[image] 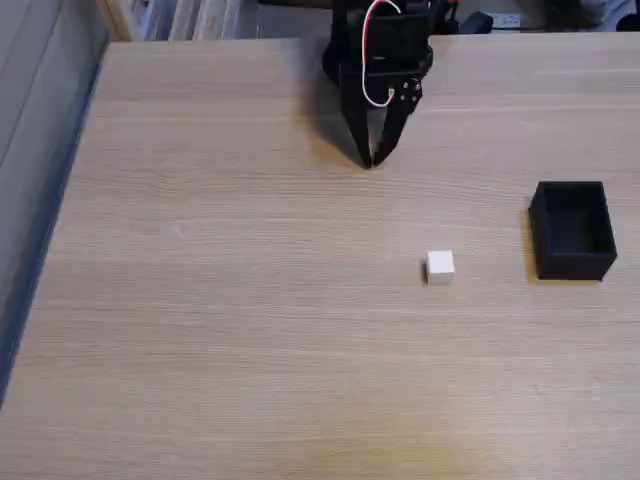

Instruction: Pick a white block and place it in the black box.

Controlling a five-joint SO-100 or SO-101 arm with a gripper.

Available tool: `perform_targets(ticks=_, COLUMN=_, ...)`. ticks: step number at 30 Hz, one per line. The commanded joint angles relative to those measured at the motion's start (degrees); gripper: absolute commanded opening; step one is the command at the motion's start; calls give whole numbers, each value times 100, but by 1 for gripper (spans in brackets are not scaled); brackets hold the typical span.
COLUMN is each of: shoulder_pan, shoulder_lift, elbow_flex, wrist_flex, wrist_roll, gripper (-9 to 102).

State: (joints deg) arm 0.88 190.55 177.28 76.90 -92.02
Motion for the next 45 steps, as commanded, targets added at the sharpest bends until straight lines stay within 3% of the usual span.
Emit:
perform_targets(ticks=1, shoulder_pan=35, shoulder_lift=35, elbow_flex=79, wrist_flex=35, wrist_roll=0, gripper=0)
perform_targets(ticks=29, shoulder_pan=185, shoulder_lift=-35, elbow_flex=26, wrist_flex=9, wrist_roll=-167, gripper=0)
perform_targets(ticks=38, shoulder_pan=-44, shoulder_lift=-967, elbow_flex=-949, wrist_flex=-35, wrist_roll=-35, gripper=1)
perform_targets(ticks=45, shoulder_pan=-202, shoulder_lift=-1969, elbow_flex=-1934, wrist_flex=-387, wrist_roll=624, gripper=13)
